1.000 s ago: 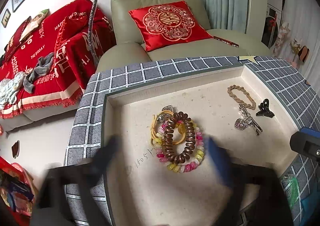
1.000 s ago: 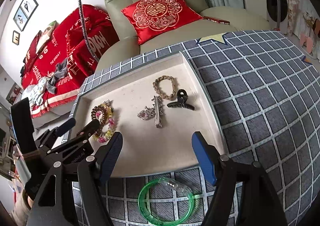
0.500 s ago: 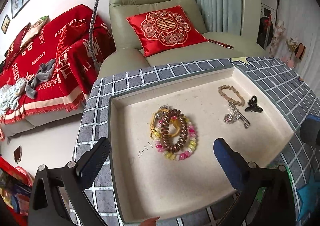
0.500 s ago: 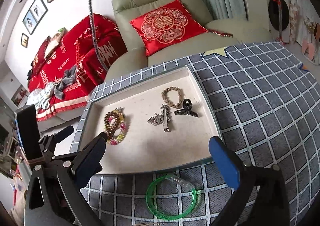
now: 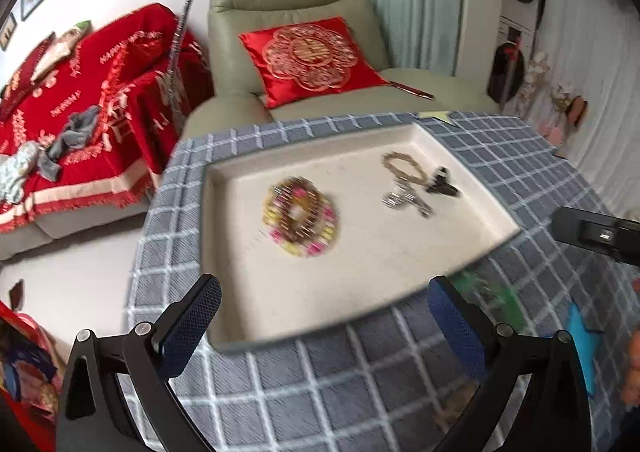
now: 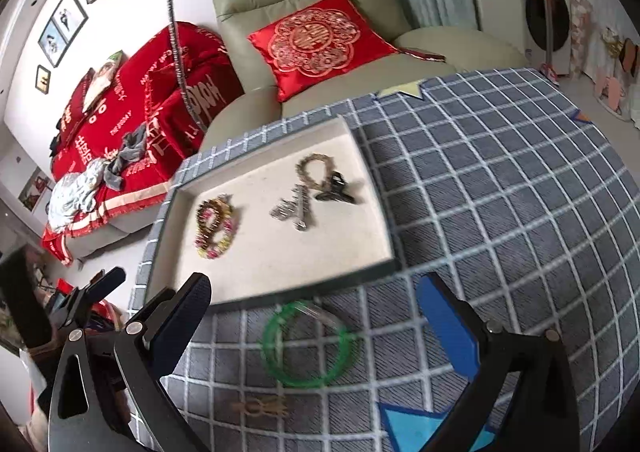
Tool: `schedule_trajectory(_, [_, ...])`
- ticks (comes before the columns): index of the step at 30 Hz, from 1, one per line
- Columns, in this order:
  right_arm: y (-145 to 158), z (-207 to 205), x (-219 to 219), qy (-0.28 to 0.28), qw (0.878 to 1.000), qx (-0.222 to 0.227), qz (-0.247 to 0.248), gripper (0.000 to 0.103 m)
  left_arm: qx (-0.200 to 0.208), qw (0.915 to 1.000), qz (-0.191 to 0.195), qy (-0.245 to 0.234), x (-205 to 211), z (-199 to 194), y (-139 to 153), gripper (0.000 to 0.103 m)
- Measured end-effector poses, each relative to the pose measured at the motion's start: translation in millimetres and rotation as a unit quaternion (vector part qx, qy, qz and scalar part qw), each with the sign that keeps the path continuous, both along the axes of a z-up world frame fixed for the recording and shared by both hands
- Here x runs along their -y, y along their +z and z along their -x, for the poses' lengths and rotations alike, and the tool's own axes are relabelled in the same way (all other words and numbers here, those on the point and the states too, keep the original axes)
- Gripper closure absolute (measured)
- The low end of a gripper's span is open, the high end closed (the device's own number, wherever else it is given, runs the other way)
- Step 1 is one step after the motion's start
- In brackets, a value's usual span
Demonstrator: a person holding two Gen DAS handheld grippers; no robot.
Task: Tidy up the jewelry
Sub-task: 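Withdraw both tools from the tray toward the green bangle and beige clip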
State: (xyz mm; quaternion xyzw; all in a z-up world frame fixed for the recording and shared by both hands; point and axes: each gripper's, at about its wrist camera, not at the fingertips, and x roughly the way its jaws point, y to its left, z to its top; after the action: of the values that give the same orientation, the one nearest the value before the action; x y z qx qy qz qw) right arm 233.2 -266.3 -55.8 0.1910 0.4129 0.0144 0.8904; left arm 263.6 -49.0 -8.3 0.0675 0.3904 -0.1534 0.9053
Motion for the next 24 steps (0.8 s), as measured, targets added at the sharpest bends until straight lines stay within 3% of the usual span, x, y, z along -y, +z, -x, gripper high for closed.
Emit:
schedule_trajectory(10, [-27, 12, 25, -0.009, 0.998, -0.053, 0.016, 0.000, -0.034, 0.9977, -0.026, -0.053, 31, 34, -28, 0.000])
schedule_trajectory(24, [-48, 3, 0, 0.024, 0.994, -0.098, 0.049, 0.000, -0.018, 0.9861, -0.084, -0.142, 48, 65, -49, 0.000])
